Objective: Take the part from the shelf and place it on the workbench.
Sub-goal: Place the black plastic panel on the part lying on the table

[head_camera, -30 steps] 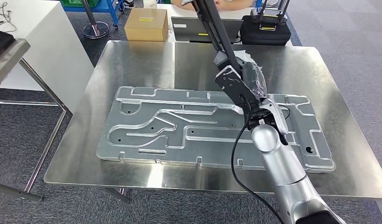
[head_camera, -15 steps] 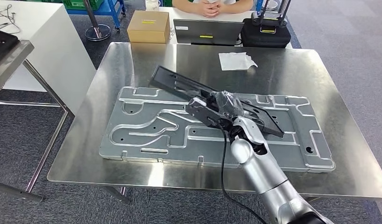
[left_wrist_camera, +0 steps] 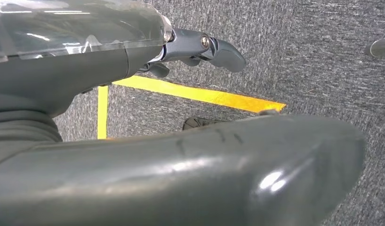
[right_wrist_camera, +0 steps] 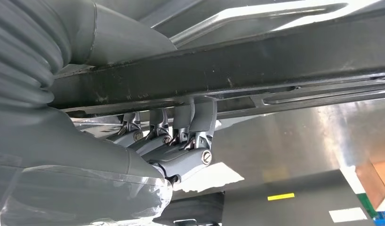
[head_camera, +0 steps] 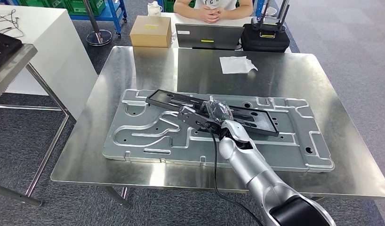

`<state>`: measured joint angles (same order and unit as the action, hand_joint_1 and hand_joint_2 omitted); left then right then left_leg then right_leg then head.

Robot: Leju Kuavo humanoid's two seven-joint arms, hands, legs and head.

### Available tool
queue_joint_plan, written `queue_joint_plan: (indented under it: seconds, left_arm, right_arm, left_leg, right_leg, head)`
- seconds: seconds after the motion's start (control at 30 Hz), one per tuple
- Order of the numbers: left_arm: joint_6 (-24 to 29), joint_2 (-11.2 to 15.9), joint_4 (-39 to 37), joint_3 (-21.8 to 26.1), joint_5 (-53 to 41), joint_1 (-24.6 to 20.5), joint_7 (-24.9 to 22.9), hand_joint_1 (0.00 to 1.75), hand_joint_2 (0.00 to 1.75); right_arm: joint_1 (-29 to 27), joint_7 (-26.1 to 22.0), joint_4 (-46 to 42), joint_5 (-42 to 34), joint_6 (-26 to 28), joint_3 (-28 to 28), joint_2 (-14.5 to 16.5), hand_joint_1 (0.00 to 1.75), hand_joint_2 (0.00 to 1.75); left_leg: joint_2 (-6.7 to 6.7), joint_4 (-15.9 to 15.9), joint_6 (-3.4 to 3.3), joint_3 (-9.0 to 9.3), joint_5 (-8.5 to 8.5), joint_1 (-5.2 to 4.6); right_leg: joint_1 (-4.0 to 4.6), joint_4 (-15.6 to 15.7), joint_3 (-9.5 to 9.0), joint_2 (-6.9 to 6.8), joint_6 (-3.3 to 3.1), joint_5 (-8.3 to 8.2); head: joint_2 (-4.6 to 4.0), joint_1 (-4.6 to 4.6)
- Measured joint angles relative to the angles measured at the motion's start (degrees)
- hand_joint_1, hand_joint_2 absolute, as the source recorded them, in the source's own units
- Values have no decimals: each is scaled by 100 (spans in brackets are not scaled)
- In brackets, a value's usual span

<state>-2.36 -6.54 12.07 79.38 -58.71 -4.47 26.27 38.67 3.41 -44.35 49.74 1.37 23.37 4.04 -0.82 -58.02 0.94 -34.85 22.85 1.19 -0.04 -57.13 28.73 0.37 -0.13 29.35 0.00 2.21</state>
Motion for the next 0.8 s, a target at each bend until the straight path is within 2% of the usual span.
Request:
queue_joint_plan:
  seconds: [0.2,0.23,0.3,0.33,0.37,0.43,0.5,0.8]
  left_arm:
    - [3,0,0,0,1,-8,0,0,0]
    - [10,0,0,0,2,-13,0,0,0]
    - [45,0,0,1,9,-23,0,0,87]
    - [73,0,0,1,12,-29,0,0,87]
    - [99,0,0,2,17,-34,3,0,87]
    - [146,0,0,8,50,-40,24,0,0]
    - [168,0,0,31,93,-39,50,0,0]
    - [156,0,0,62,78,-24,72,0,0]
  right_arm:
    - [136,-2,303,-2,5,-8,67,175,175]
    - [153,-2,328,-2,3,-11,76,131,175]
    - [181,-8,389,-4,-10,-30,98,44,175]
    - [191,-22,436,-7,-17,-54,116,0,175]
    - [187,-43,492,-9,-21,-83,134,0,175]
    - [152,-97,613,-15,-9,-150,182,0,175]
    - [122,-142,721,-17,10,-212,229,0,175]
    - [145,-314,910,53,9,-533,255,0,175]
  left_leg:
    - [5,-8,-36,25,-17,-1]
    - [7,-8,-37,27,-17,-1]
    - [12,-9,-38,30,-16,-1]
    - [14,-9,-38,30,-16,-1]
    - [14,-10,-40,27,-17,-2]
    - [10,-12,-44,19,-19,-6]
    - [9,-13,-45,13,-20,-9]
    - [15,-4,-28,11,-5,-10]
  right_leg:
    - [-1,13,-35,7,5,-24]
    - [0,15,-38,10,4,-30]
    - [-1,19,-42,16,2,-39]
    - [-2,20,-42,18,7,-41]
    - [-3,21,-40,19,17,-47]
    - [-8,21,-33,18,61,-74]
    - [-12,20,-25,20,95,-94]
    - [-13,20,-11,28,81,-80]
  head:
    - [0,0]
    - [0,0]
    - [0,0]
    - [0,0]
    - [0,0]
    - [0,0]
    - [0,0]
    - [0,0]
